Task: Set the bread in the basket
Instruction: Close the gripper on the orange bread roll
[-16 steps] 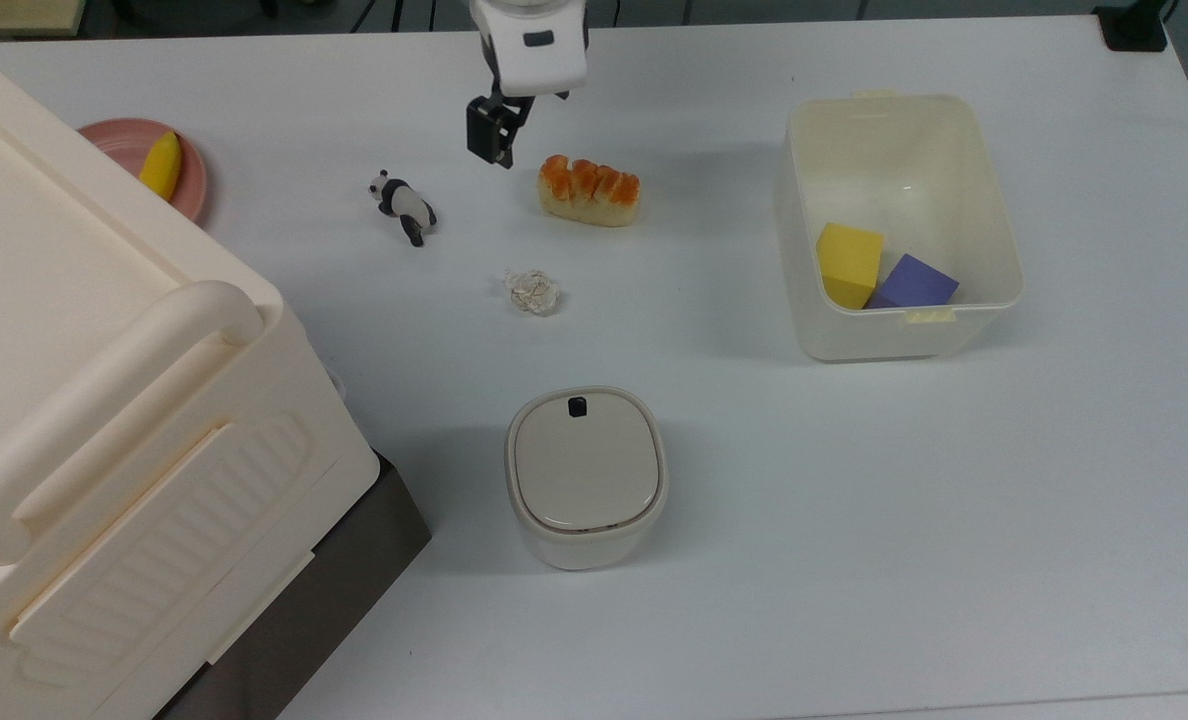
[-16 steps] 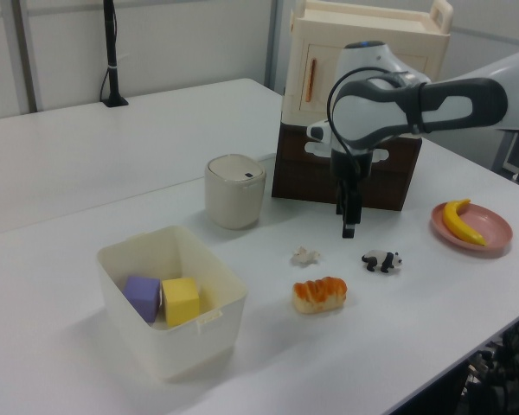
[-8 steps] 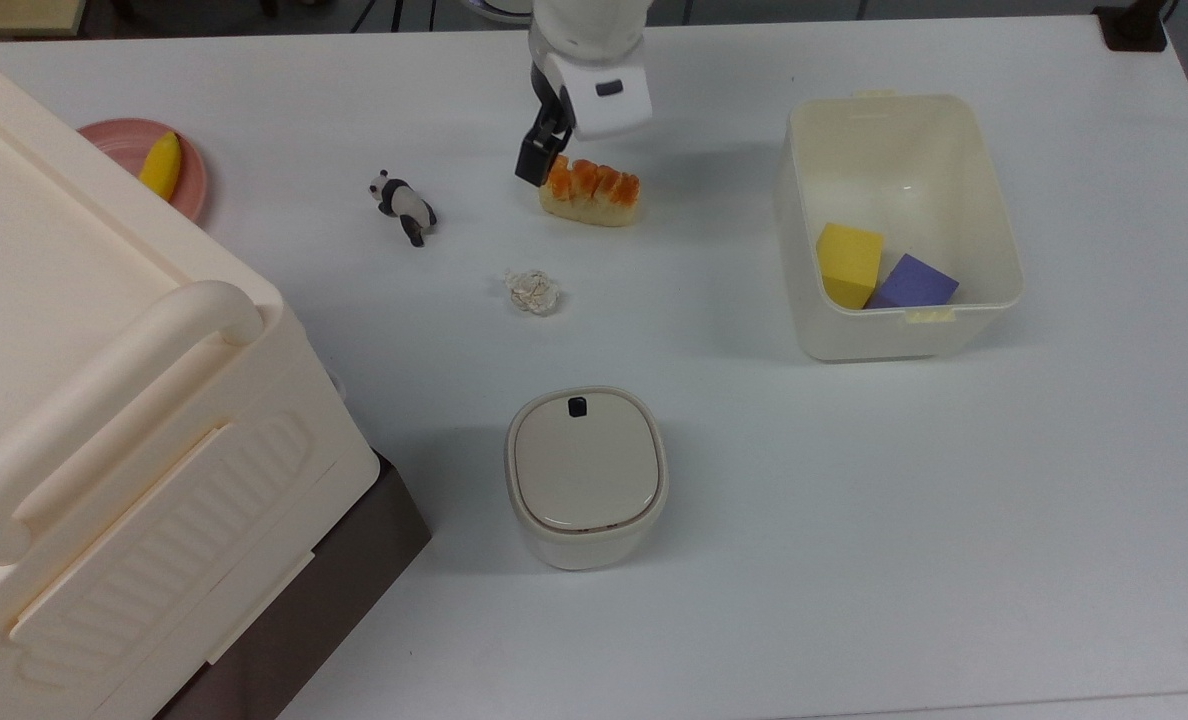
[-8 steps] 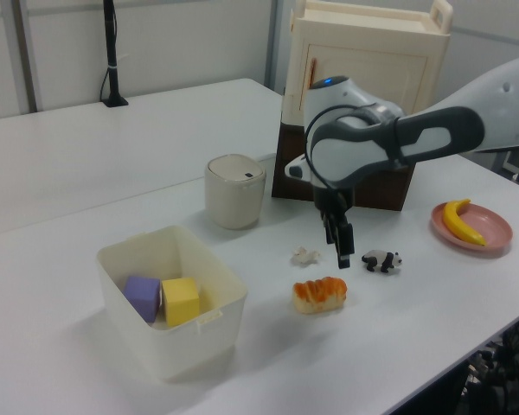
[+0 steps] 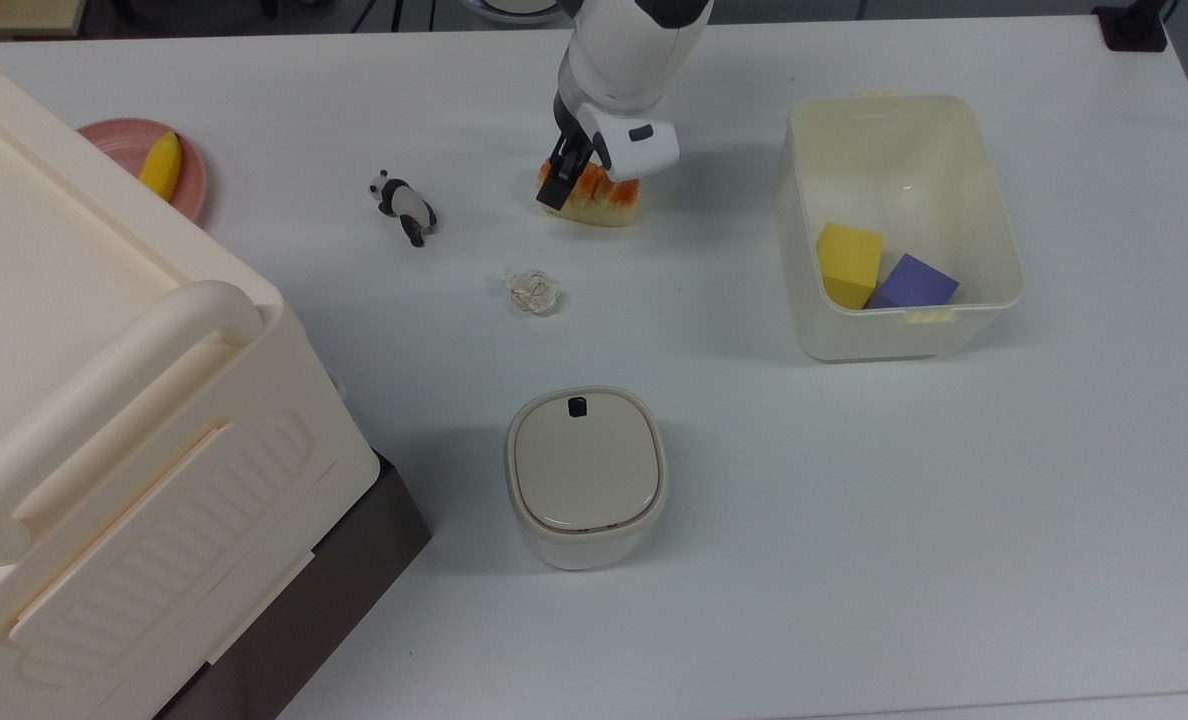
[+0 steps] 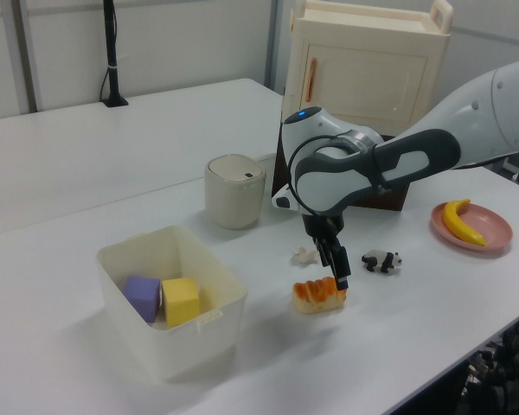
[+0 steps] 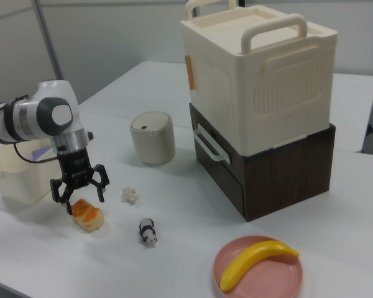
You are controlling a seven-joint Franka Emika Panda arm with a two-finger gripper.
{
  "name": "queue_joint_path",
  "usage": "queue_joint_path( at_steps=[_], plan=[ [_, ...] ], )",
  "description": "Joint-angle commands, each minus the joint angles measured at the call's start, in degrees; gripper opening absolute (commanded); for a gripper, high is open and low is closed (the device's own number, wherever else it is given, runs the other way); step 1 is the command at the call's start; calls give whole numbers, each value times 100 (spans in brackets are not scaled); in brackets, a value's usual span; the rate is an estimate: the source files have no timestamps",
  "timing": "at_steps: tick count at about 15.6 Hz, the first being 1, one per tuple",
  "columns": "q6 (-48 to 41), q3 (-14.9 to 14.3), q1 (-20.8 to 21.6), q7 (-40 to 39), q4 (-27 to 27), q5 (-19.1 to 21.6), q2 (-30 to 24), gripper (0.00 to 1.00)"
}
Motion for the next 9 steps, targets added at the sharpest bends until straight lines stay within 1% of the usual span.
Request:
queue_joint_path(
  at_steps=[1, 4, 7, 8, 9],
  plan=[
    [206, -57, 185, 2, -104, -174, 62, 98],
    [197, -57, 220, 11, -86, -183, 175, 98],
    [197, -57, 299, 186, -42, -323, 316, 97],
    [197, -57, 299, 187, -33, -367, 351, 94],
    [197, -57, 299, 187, -25, -411, 387, 86]
  ],
)
